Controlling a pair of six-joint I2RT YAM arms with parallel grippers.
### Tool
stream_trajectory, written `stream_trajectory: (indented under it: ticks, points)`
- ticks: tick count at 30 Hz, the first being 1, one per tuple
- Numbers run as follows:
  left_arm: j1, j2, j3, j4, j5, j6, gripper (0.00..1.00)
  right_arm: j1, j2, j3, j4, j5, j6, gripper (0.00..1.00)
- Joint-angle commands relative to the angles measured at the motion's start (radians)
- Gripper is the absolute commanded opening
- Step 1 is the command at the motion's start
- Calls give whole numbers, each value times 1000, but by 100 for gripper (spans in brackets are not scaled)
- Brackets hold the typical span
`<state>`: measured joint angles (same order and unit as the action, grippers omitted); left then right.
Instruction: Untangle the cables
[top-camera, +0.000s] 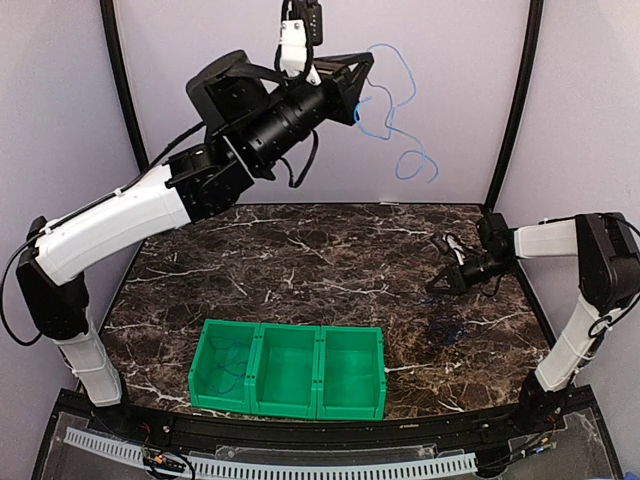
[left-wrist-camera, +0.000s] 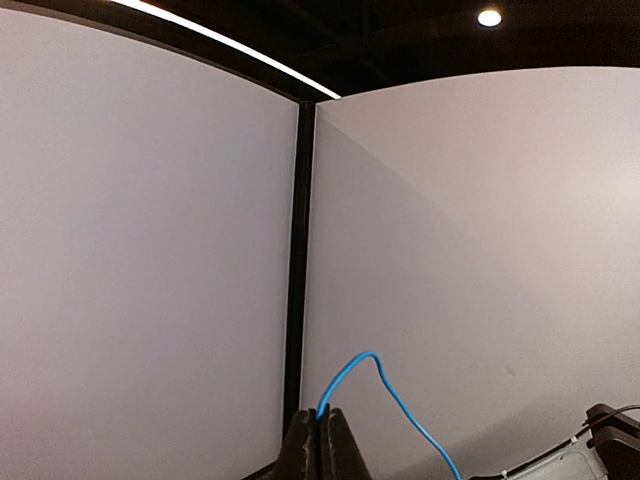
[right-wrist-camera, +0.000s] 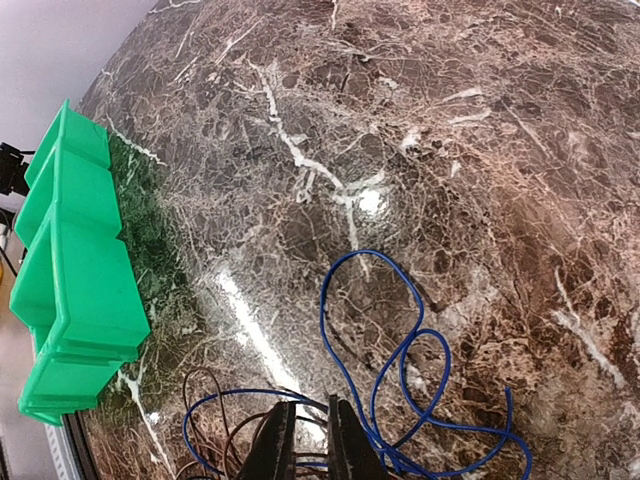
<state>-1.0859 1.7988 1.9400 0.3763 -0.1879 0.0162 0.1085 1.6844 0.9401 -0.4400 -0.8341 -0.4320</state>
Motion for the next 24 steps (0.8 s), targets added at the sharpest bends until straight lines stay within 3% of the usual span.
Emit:
stream_trajectory:
  ticks: [1,7,15,24]
  points:
    - [-3,-98,-63,-124,-108,53,0,-9,-10,22,-1,4,-3,15]
    - [-3,-233,-261,-273,-199,-28,0,-9,-47,29,-19,-16,-18,27]
    - [-2,-452,-511,-520,-284,-298,0,-7,-121,27,-27,37,-40,52]
    - [-2,-675,-708,-886,-326,-570,0,-4,-139,31,-37,43,-53,57]
